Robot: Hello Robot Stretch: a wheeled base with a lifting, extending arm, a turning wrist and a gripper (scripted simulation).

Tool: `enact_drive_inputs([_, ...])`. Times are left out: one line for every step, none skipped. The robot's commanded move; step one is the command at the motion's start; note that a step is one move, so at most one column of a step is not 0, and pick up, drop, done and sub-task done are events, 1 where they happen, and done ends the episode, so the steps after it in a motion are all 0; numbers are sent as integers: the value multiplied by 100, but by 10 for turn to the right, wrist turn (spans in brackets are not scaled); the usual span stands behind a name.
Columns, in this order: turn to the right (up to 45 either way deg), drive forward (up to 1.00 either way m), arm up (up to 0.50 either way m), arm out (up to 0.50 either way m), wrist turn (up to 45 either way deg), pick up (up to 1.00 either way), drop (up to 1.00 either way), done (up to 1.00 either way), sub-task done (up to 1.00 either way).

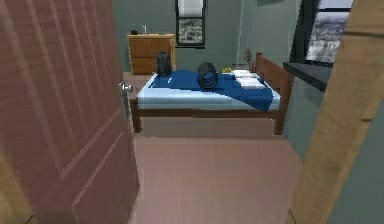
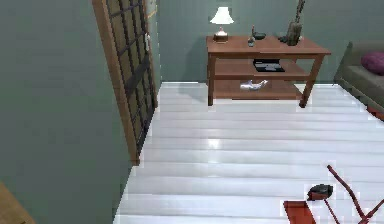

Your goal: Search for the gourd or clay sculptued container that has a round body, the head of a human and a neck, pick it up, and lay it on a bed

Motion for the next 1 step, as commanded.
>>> enact_drive_inputs([0,25,0,0,0,0,0,0,0])
